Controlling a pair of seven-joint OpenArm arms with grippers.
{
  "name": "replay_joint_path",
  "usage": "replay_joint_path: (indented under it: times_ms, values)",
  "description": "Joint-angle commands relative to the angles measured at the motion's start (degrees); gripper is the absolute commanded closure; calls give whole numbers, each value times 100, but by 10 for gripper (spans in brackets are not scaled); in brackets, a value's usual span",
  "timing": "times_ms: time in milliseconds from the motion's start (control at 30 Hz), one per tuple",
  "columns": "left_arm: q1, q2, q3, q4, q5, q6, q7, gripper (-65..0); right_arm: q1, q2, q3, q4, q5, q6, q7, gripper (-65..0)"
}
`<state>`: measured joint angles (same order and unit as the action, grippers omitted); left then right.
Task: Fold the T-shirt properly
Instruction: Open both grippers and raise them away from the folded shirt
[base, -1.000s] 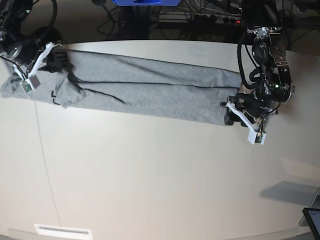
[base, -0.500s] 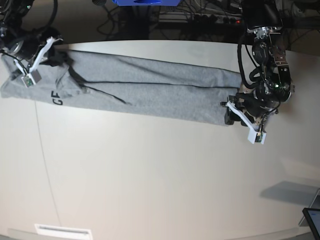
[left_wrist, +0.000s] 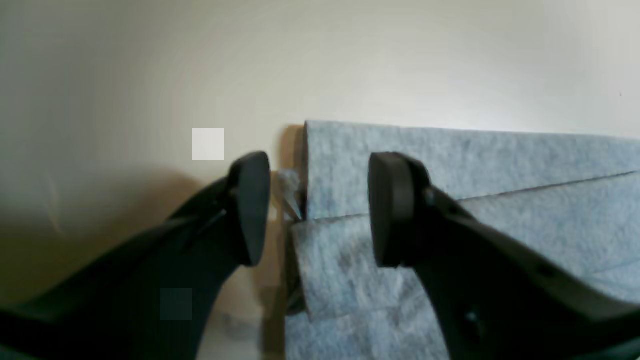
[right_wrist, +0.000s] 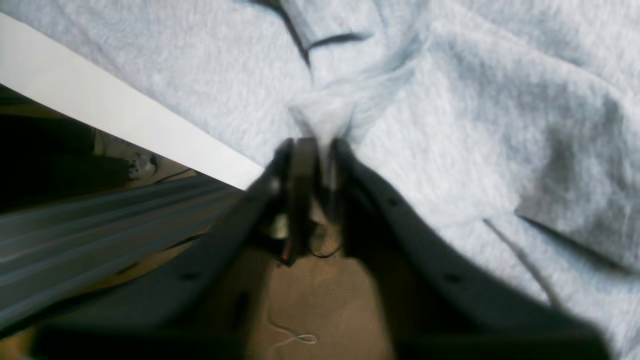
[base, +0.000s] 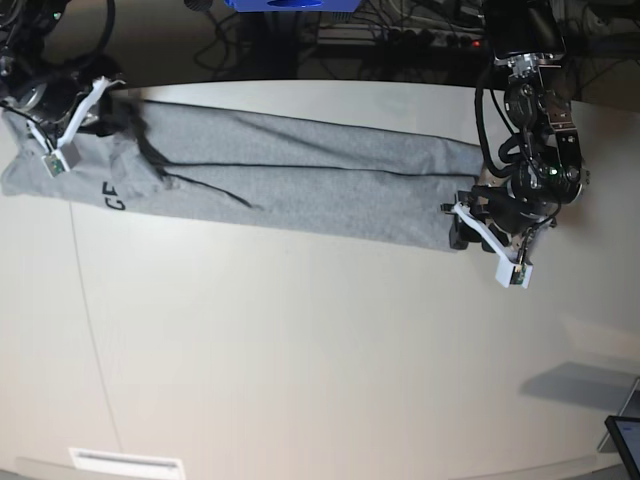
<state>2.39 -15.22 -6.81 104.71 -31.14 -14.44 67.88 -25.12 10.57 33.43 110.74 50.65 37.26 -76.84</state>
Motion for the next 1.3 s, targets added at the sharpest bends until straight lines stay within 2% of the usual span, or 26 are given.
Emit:
replay_joint_path:
  times_ms: [0, 100, 200, 267, 367, 433, 533, 667, 733, 800, 900, 967, 1067, 1267]
  values:
    - [-68, -56, -18, 74, -38, -11, -111, -311, 3, 90, 64, 69, 91, -73, 75, -190]
    - [-77, -56, -18, 74, -38, -11, -111, -311, 3, 108, 72, 69, 108, -134, 75, -238]
    - [-85, -56, -18, 74, -38, -11, -111, -311, 11, 126, 116, 95, 117, -126, 75, -238]
    - [-85, -56, -18, 74, -38, -11, -111, -311, 55, 126, 336, 104, 231, -126, 84, -239]
    - [-94, -64, -18, 74, -38, -11, -111, -311, 170, 161, 864, 104, 724, -117, 93, -239]
    - [-94, -126, -18, 74, -38, -11, -111, -311, 293, 337, 1189, 113, 917, -117, 154, -239]
    - [-94, -152, -71, 83, -38, -11, -111, -311, 451, 583, 1277, 113, 935, -143, 154, -239]
    - [-42, -302, -88, 145, -91, -11, -128, -311, 495, 627, 1250, 113, 943, -108, 172, -239]
    - [38, -311, -97, 206, -91, -11, -128, -314, 468, 627, 1233, 113, 943, -11, 321, -239]
    - [152, -311, -238, 373, -91, -11, -155, -317, 460, 636, 1233, 113, 943, 274, 383, -239]
    - [389, -249, -765, 549, -179, -11, -163, -321, 460, 636, 1242, 95, 935, 274, 374, -239]
    - [460, -275, -1082, 505, -654, -11, -137, -329, 460, 636, 1242, 78, 935, 274, 391, -239]
    - [723, -390, -1592, 312, -1744, -90, -137, -395, 460, 627, 1233, 78, 935, 274, 391, -239]
    - [706, -812, -2119, -1200, -3985, -750, -128, -408, 460, 618, 1233, 78, 935, 274, 383, -239]
